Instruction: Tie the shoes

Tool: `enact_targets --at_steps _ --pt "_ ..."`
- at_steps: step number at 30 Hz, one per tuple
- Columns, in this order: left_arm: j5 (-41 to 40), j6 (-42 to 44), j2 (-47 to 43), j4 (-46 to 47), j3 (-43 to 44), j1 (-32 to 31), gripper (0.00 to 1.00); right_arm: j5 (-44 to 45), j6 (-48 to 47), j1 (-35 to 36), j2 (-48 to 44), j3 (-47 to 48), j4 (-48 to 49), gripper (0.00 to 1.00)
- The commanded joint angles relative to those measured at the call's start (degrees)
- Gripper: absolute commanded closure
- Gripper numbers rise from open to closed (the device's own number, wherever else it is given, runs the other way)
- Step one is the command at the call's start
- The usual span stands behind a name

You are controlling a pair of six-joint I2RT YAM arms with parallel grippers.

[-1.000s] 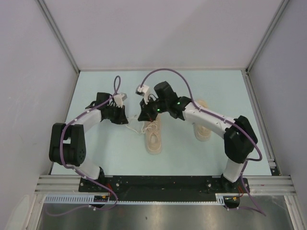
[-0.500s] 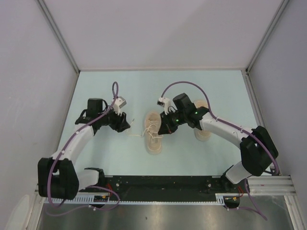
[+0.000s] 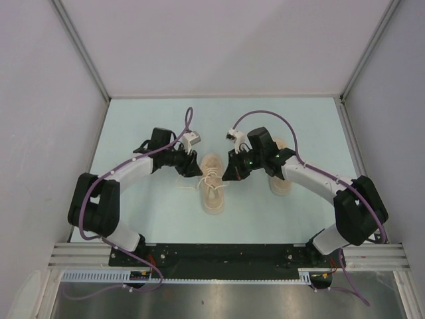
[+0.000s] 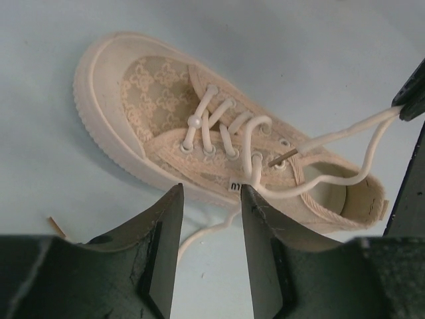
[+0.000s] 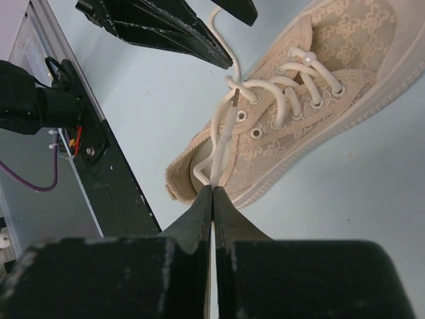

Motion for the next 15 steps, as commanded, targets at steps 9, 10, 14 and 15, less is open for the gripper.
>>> enact_targets --at_steps 9,10,14,15 --pt "4.4 -5.1 2.9 5.7 4.9 -2.5 0.56 1.1 -1.1 -0.7 -2.2 -0.2 1.0 1.00" --pt "4.0 -5.1 2.9 5.8 4.9 -2.5 0.56 1.3 -1.4 -0.5 -2.1 -0.3 1.0 1.00" --pt "3.3 -5.7 2.7 5.9 5.0 -2.5 0.56 2.3 -2.2 0.3 -1.2 -0.7 1.5 1.00" --pt "3.2 -6.0 2.9 6.0 4.9 -2.5 0.56 2.7 -2.2 0.8 -0.5 -0.8 1.7 1.00"
